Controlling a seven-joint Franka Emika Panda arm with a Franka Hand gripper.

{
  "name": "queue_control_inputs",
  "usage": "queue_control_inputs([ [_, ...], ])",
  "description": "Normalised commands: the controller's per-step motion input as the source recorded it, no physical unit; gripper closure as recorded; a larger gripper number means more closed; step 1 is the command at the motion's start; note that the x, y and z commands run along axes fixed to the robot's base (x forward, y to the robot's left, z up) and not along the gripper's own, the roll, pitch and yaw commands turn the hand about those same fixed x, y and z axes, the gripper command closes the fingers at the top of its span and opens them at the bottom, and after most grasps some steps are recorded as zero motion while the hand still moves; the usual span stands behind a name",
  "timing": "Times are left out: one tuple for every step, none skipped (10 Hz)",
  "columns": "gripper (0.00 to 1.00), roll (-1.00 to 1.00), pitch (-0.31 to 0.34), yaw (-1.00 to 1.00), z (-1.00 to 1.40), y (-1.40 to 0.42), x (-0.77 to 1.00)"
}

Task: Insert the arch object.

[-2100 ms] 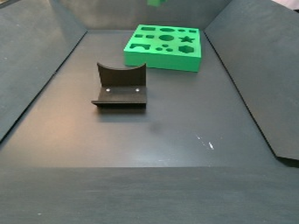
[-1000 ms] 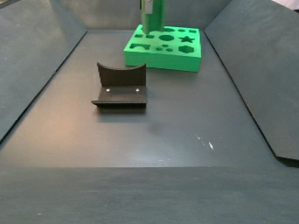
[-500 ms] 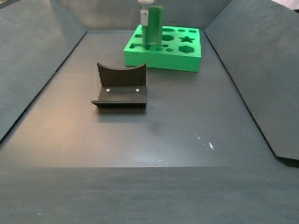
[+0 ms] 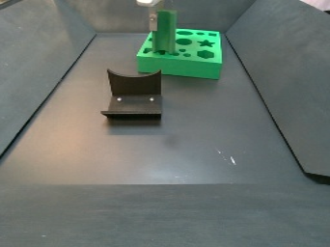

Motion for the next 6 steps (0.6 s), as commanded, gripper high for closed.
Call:
queue_control_inputs([
  [1.00, 0.00, -0.020, 0.05, -0.35, 0.00, 0.45],
  [1.00, -0.04, -0.029, 0.15, -0.45, 0.00, 0.57],
  [1.00, -0.07, -0.030, 0.21, -0.45, -0.04, 0.50],
  [1.00, -0.06, -0.024, 0.14, -0.47, -0.03, 0.50],
  [1.00, -0.04, -0.039, 0.12, -0.45, 0.00, 0.31],
  [1.00, -0.04, -0.083, 0.10, -0.50, 0.00, 0.08],
])
